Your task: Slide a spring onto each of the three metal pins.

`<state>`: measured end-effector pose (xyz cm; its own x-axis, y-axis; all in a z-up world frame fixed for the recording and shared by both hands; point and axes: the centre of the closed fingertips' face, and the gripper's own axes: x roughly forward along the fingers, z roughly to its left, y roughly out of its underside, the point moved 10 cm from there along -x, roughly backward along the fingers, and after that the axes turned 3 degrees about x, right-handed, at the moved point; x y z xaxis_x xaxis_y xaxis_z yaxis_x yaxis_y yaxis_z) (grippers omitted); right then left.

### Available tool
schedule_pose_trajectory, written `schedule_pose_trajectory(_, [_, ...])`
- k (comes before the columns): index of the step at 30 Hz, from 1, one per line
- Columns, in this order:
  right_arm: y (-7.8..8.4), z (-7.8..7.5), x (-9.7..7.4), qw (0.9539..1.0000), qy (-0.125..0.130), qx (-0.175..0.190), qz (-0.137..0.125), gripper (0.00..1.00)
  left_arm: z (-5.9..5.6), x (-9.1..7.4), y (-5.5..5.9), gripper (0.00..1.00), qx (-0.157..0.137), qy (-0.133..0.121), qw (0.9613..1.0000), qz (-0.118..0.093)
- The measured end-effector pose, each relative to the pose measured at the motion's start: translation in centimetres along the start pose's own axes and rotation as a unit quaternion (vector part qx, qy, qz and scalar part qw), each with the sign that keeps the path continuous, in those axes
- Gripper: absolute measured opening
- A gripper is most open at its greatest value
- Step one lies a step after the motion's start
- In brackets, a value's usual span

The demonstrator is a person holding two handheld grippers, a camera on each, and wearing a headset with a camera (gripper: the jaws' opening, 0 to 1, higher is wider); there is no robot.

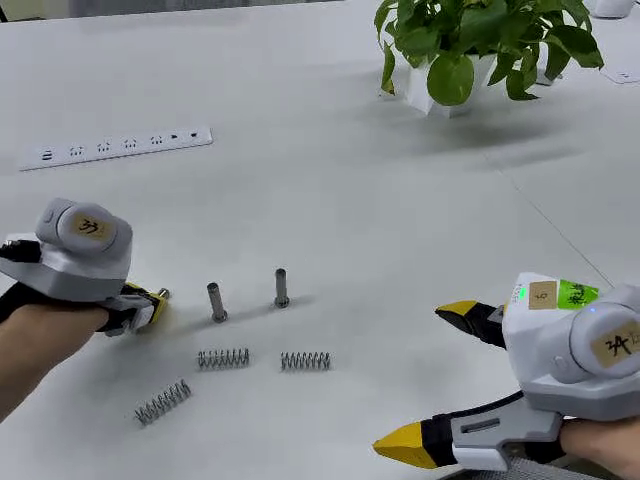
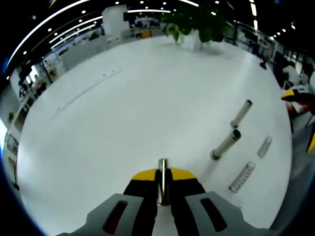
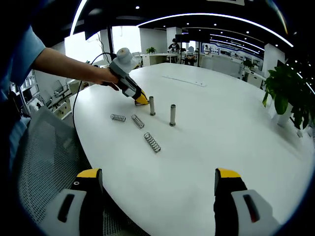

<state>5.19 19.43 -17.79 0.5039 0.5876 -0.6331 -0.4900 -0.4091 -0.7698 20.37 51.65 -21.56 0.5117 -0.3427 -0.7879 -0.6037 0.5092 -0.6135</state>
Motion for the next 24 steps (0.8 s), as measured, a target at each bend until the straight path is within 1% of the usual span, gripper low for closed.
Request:
schedule_pose_trajectory(2, [-0.1, 0.0, 0.1, 1.0, 0.0, -0.001, -0.001, 0.96, 0.1, -0.1, 0.1, 0.08, -0.011, 0.002, 0.9999, -0.006])
schedule_pose_trajectory(5, [-0.2, 0.0, 0.2, 1.0, -0.002, -0.001, -0.001, 0.96, 0.1, -0.6, 0.1, 0.08, -0.014, 0.002, 0.9998, -0.013])
schedule_pose_trajectory(8, [-0.3, 0.2, 0.4, 1.0, -0.004, -0.001, -0.002, 0.96, 0.1, -1.3, -0.1, 0.08, -0.019, 0.002, 0.9994, -0.028])
schedule_pose_trajectory(12, [-0.3, 0.3, 0.5, 1.0, -0.007, -0.003, -0.002, 0.96, 0.1, -1.9, -0.1, 0.08, -0.022, 0.001, 0.999, -0.038])
schedule_pose_trajectory(15, [-0.4, 0.4, 0.6, 1.0, -0.008, -0.004, -0.003, 0.96, 0.2, -2.5, 0.0, 0.08, -0.028, 0.002, 0.9985, -0.048])
schedule_pose_trajectory(24, [-0.6, 0.6, 0.7, 0.9999, -0.011, -0.007, -0.005, 0.96, 0.0, -3.9, 0.8, 0.07, -0.037, -0.003, 0.9974, -0.062])
